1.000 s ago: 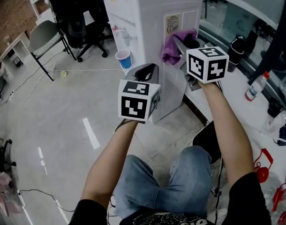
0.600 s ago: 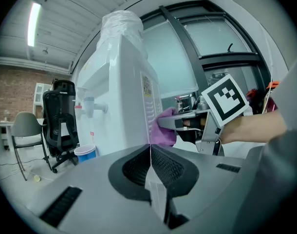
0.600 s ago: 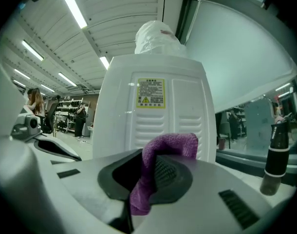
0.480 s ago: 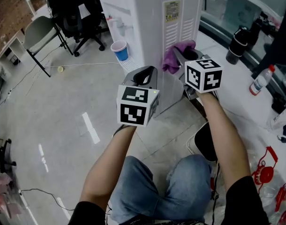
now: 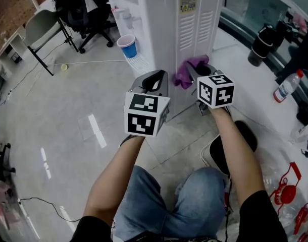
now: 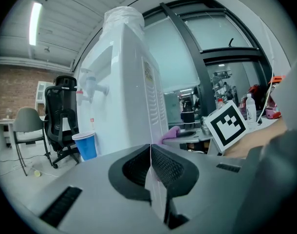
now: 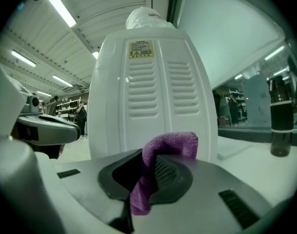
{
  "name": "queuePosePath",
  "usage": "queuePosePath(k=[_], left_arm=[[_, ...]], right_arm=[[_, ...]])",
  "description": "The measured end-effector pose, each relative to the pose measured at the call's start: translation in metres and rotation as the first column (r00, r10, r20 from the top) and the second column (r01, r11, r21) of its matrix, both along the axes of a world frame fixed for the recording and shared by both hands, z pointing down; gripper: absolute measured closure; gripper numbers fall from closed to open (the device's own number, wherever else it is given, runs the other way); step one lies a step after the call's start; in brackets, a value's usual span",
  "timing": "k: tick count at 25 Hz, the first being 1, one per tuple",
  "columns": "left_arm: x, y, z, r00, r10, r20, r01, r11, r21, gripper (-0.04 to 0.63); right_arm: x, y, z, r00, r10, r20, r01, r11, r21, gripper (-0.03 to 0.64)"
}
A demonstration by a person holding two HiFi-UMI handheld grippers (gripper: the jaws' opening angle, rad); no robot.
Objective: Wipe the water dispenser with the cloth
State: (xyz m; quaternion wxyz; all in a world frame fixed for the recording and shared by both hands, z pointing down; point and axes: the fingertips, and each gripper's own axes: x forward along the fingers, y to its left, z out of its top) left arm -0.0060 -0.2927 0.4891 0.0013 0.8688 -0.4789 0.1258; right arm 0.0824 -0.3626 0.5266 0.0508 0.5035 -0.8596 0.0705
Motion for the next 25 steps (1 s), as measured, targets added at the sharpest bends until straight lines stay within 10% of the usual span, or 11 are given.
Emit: queuePosePath(k=[25], left_arm=[[0.007, 0.004, 0.091, 0.999, -0.009, 0.038, 0.013, 0.995, -0.098, 0.568]], right_arm=[[-0.008, -0.001, 0.222, 0.999, 0.016, 0.039, -0.003, 0.954, -0.299, 0.575]])
